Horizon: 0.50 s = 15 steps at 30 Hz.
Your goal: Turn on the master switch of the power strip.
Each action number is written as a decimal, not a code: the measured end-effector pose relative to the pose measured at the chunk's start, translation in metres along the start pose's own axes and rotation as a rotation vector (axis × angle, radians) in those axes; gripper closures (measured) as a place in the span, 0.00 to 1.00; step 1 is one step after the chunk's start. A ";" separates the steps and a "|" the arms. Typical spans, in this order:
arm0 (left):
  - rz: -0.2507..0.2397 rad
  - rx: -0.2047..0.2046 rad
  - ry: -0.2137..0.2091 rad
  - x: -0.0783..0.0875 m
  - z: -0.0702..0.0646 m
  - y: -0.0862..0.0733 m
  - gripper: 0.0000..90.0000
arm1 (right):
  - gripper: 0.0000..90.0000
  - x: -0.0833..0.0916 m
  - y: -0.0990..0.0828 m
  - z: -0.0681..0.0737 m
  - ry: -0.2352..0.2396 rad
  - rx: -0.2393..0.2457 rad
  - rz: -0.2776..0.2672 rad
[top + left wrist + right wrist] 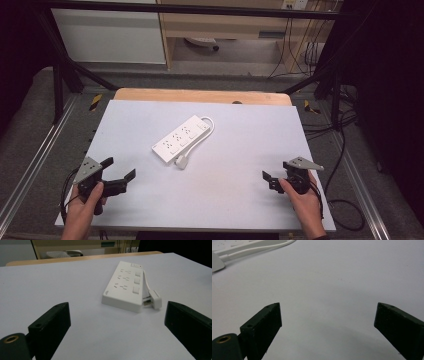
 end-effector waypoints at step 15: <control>0.008 -0.004 0.008 -0.003 -0.001 -0.002 0.07 | 0.06 0.006 0.013 0.016 0.065 0.005 -0.066</control>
Point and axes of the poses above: each handheld gripper's, and its own axes: x roughly backward along the jaws, y roughly out of its top, z roughly to its left, the point moved 8 cm from there along -x, roughly forward along the jaws, and after that the axes turned 5 degrees about -z, right-handed, at the moved point
